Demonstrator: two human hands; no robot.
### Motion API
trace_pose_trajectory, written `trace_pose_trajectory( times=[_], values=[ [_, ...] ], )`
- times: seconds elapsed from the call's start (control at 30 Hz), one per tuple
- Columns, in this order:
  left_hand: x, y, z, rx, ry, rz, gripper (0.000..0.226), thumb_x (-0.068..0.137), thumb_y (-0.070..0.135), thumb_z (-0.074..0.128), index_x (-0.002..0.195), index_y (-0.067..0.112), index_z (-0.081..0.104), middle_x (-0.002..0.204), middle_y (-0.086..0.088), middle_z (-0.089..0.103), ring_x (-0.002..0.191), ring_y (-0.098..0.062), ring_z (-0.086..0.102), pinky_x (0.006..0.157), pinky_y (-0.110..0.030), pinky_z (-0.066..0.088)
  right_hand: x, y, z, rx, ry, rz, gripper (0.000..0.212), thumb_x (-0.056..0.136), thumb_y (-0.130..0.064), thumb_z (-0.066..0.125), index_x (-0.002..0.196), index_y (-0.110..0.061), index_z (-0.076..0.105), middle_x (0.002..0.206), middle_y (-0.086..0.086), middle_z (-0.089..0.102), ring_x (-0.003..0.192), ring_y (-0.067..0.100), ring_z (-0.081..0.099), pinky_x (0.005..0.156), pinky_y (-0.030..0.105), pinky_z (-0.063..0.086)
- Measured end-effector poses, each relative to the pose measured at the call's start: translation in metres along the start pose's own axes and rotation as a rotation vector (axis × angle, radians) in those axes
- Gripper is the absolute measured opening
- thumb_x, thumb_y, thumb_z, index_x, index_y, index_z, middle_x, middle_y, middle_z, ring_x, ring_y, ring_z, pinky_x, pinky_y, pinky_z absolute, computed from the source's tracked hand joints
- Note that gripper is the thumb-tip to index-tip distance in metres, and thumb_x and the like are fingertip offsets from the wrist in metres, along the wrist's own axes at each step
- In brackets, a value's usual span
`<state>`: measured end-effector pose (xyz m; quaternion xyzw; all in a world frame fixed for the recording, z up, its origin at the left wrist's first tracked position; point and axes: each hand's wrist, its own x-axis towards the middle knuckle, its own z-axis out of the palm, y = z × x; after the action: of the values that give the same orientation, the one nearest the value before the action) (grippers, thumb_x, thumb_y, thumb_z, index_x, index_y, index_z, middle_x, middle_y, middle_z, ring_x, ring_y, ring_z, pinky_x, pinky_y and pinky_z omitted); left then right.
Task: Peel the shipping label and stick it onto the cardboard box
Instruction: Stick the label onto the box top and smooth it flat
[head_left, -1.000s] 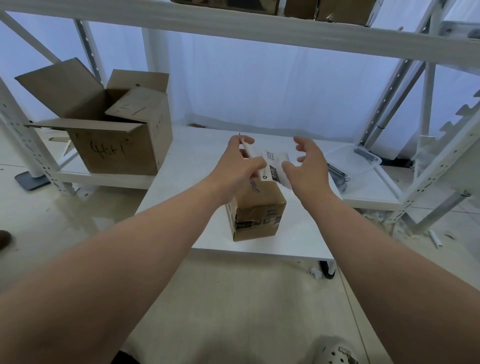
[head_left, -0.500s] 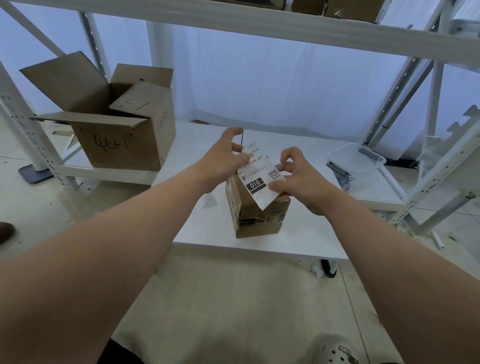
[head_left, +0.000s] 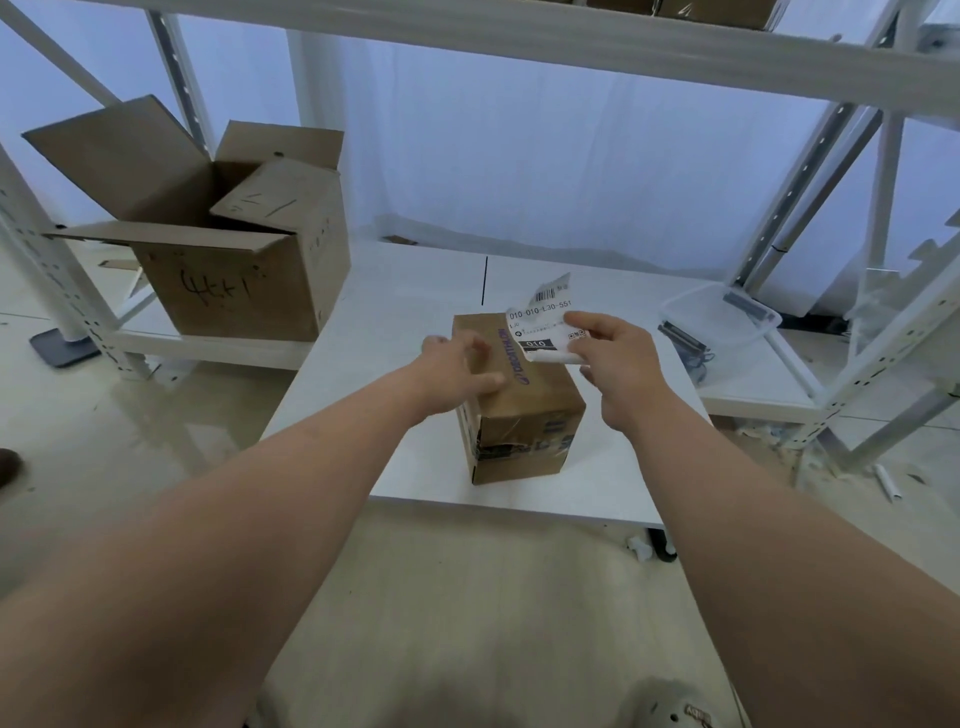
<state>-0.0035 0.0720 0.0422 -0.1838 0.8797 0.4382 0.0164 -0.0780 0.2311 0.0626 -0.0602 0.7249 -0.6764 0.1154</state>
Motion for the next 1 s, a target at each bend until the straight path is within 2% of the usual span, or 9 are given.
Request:
trace_pose_trajectory(
  times=[0.1,0.2,0.33,0.37,0.47,0.57,0.7,0.83,1.0],
  values=[
    [0.001,-0.003,0.002,-0.151,-0.148,0.004,0.056,0.09,0.026,0.062,0.14,0.028,0.038,0.139,-0.005,0.041,0.114,-0.026,0.055,0.099,-0.039,0.049,0.002,0.004,0.0,-0.083,-0.037,0.046,0.039,0.086,0.01,0.05,0.114,-0.012,0.065,0.114,0.007,0.062,0.092,0.015,0.061,0.072,0.021,0.05],
    [-0.001,-0.003,0.004,-0.177,-0.181,0.006,0.056,0.089,0.024,0.063,0.139,0.03,0.04,0.139,-0.003,0.039,0.109,-0.026,0.059,0.095,-0.039,0.052,-0.001,0.007,-0.009,-0.143,-0.07,0.115,0.042,0.087,0.01,0.049,0.119,-0.013,0.063,0.117,0.007,0.06,0.101,0.021,0.059,0.085,0.032,0.052],
    [-0.01,0.003,0.013,-0.17,-0.217,0.021,0.051,0.091,0.025,0.06,0.138,0.028,0.04,0.132,-0.001,0.039,0.1,-0.022,0.057,0.088,-0.031,0.052,-0.008,0.006,-0.018,-0.192,-0.095,0.083,0.042,0.087,0.01,0.051,0.12,-0.012,0.063,0.12,0.008,0.06,0.096,0.015,0.06,0.07,0.013,0.049],
    [-0.011,0.007,0.015,-0.151,-0.186,0.039,0.046,0.093,0.024,0.057,0.136,0.024,0.043,0.129,0.0,0.042,0.1,-0.021,0.054,0.087,-0.03,0.049,-0.009,0.005,-0.018,-0.193,-0.086,0.061,0.042,0.086,0.01,0.052,0.12,-0.011,0.063,0.122,0.009,0.06,0.099,0.016,0.06,0.071,0.013,0.048],
    [-0.008,0.015,0.018,-0.142,0.063,0.061,0.027,0.093,0.015,0.047,0.116,0.009,0.06,0.111,-0.001,0.053,0.094,-0.016,0.048,0.07,-0.023,0.042,-0.012,0.005,-0.012,-0.197,-0.054,0.051,0.043,0.085,0.01,0.052,0.123,-0.009,0.061,0.128,0.011,0.059,0.103,0.019,0.057,0.07,0.012,0.047],
    [-0.006,0.016,0.02,-0.214,0.176,0.06,0.016,0.091,0.021,0.052,0.099,0.008,0.058,0.098,-0.002,0.057,0.076,-0.012,0.049,0.058,-0.02,0.037,-0.014,0.008,-0.01,-0.222,-0.032,0.06,0.045,0.086,0.008,0.053,0.127,-0.009,0.059,0.131,0.01,0.057,0.104,0.018,0.052,0.068,0.014,0.043],
    [-0.005,0.016,0.023,-0.339,0.142,0.057,0.017,0.089,0.021,0.062,0.098,0.012,0.051,0.104,-0.008,0.06,0.071,-0.009,0.048,0.055,-0.018,0.035,-0.013,0.007,-0.013,-0.195,-0.037,0.072,0.044,0.086,0.007,0.055,0.126,-0.01,0.059,0.129,0.01,0.057,0.105,0.019,0.054,0.08,0.02,0.043],
    [-0.003,0.021,0.021,-0.417,0.13,0.058,0.018,0.089,0.016,0.063,0.097,0.013,0.047,0.103,-0.008,0.062,0.077,-0.011,0.055,0.061,-0.018,0.043,-0.011,0.004,-0.015,-0.186,-0.061,0.048,0.044,0.084,0.008,0.057,0.124,-0.011,0.061,0.122,0.009,0.06,0.107,0.02,0.057,0.085,0.022,0.047],
    [-0.001,0.023,0.023,-0.442,0.176,0.074,0.026,0.083,-0.003,0.062,0.076,0.017,0.046,0.091,-0.018,0.061,0.078,-0.025,0.059,0.074,-0.035,0.05,-0.01,0.007,-0.014,-0.298,-0.043,-0.009,0.033,0.085,0.004,0.056,0.114,-0.009,0.065,0.113,0.008,0.059,0.1,0.019,0.056,0.081,0.022,0.048]
  ],
)
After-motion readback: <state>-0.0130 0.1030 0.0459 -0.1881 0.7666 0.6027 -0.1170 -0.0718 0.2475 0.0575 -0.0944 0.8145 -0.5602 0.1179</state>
